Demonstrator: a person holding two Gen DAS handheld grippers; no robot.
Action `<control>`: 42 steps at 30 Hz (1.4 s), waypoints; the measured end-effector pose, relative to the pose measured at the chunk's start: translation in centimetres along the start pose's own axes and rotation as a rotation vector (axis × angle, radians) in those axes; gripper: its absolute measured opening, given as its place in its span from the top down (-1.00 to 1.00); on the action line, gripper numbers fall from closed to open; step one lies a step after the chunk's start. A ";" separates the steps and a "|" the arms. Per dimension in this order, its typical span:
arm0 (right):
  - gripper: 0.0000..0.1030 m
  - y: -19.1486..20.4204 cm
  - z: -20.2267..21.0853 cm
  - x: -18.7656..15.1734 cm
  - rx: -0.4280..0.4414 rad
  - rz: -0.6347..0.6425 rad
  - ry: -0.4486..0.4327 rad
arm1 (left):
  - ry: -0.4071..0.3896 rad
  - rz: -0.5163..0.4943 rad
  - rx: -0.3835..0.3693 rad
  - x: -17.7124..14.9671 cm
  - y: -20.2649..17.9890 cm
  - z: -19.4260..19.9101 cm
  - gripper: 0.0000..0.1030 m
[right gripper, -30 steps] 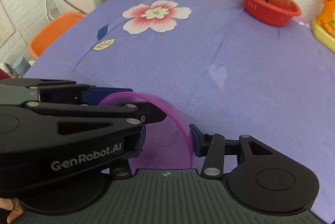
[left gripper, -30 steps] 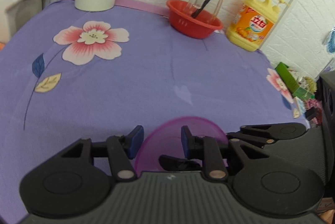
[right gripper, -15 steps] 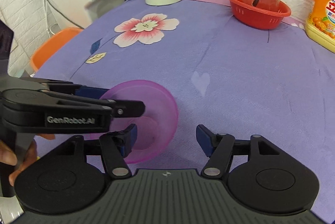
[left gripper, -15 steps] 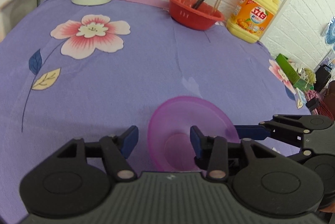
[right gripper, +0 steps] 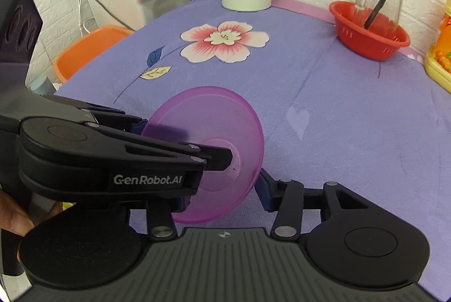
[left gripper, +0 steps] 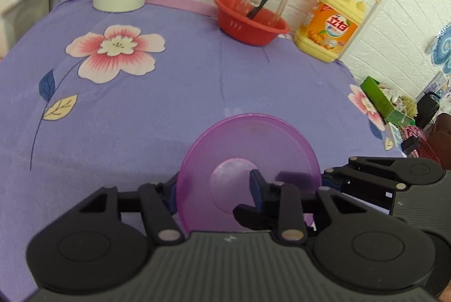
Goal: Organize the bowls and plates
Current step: 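Lift the pink bowl with the right tool and set it inside the white bowl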
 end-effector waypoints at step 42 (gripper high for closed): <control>-0.73 -2.3 12.6 -16.4 -0.130 -0.170 -0.009 | 0.078 -0.141 -0.172 -14.9 -14.8 4.7 0.26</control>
Point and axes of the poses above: each gripper's, at about its wrist camera, not at the fingertips, and z roughly against the way its jaws point, y to its left, x to its top, the point moved 6 cm from there along -z, roughly the way its jaws point, and after that the axes turned 2 degrees about -x, right-handed, at the moved point
